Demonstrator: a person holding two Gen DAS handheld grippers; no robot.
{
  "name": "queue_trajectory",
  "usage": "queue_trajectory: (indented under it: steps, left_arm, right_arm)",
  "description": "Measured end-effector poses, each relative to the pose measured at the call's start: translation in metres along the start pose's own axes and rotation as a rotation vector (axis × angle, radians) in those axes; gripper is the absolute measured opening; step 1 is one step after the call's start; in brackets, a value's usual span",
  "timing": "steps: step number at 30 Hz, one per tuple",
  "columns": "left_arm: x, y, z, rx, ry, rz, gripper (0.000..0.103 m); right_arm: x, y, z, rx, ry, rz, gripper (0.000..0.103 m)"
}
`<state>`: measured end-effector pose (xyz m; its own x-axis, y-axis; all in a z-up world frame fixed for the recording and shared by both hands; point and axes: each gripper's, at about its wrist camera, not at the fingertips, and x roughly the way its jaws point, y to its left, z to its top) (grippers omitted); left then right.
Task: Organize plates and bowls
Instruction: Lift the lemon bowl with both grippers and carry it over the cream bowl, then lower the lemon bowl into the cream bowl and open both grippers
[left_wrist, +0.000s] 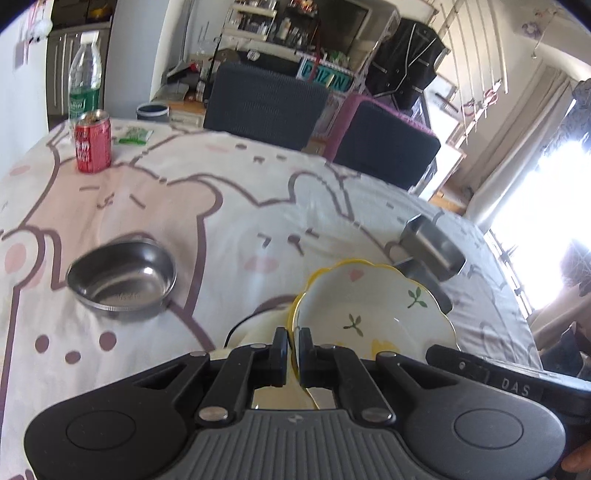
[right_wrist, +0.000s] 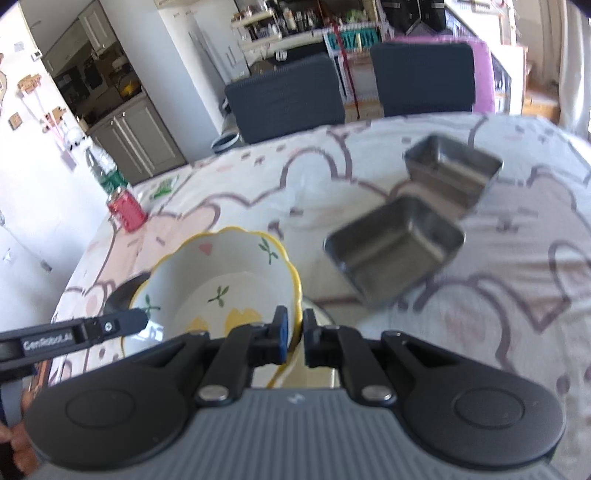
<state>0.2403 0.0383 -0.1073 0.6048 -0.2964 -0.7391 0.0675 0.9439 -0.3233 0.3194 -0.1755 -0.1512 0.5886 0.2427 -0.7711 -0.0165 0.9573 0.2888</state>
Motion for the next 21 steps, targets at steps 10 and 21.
queue_trajectory:
  steps: [10,21]
  left_arm:
    - [0.015,0.005,-0.006,0.019,0.081,0.044,0.005]
    - [0.023,0.005,-0.010,0.041,0.129,0.061,0.005]
  right_arm:
    - [0.012,0.004,-0.016,-0.033,0.095,0.003,0.010]
    - [0.017,0.007,-0.019,-0.058,0.140,-0.026,0.010]
